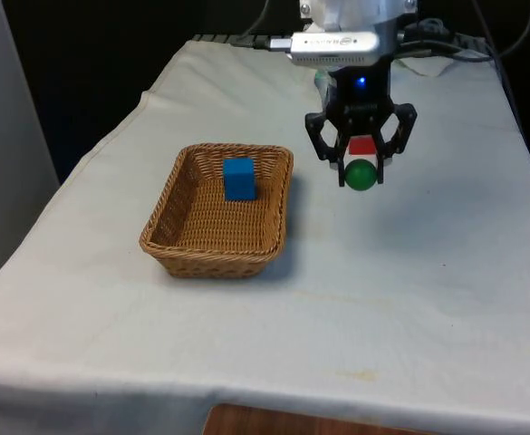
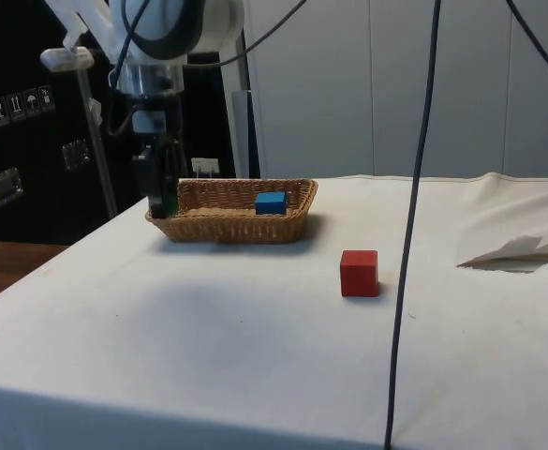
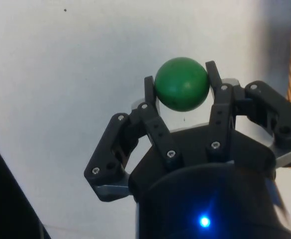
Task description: Place all non-red objects into the basket.
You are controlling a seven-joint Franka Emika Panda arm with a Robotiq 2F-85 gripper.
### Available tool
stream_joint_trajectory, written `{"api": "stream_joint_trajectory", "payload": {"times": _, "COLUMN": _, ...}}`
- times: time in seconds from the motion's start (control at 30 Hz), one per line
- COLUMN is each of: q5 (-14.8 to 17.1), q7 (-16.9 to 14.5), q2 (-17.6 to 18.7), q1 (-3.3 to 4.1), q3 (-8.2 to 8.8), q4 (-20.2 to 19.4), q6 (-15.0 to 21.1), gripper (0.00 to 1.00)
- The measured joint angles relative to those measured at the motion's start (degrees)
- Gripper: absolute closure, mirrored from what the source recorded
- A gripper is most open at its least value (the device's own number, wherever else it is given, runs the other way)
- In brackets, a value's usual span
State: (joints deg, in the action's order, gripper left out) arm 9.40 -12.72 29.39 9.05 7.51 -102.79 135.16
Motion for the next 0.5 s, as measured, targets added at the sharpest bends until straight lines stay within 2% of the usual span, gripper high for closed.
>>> {"api": "stream_joint_trajectory", "payload": {"times": 0.27, "q5": 0.34, "q7": -1.83, "q2": -0.29, "q1": -0.57, "q3": 1.26, "q4": 0.06, "q6": -0.11, "gripper": 1.0}}
{"api": "stream_joint_trajectory", "payload": {"times": 0.5, "q5": 1.78, "q7": -5.04, "q2": 0.0, "q1": -1.72, "q3": 2.58, "q4": 0.23, "q6": -0.11, "gripper": 1.0}}
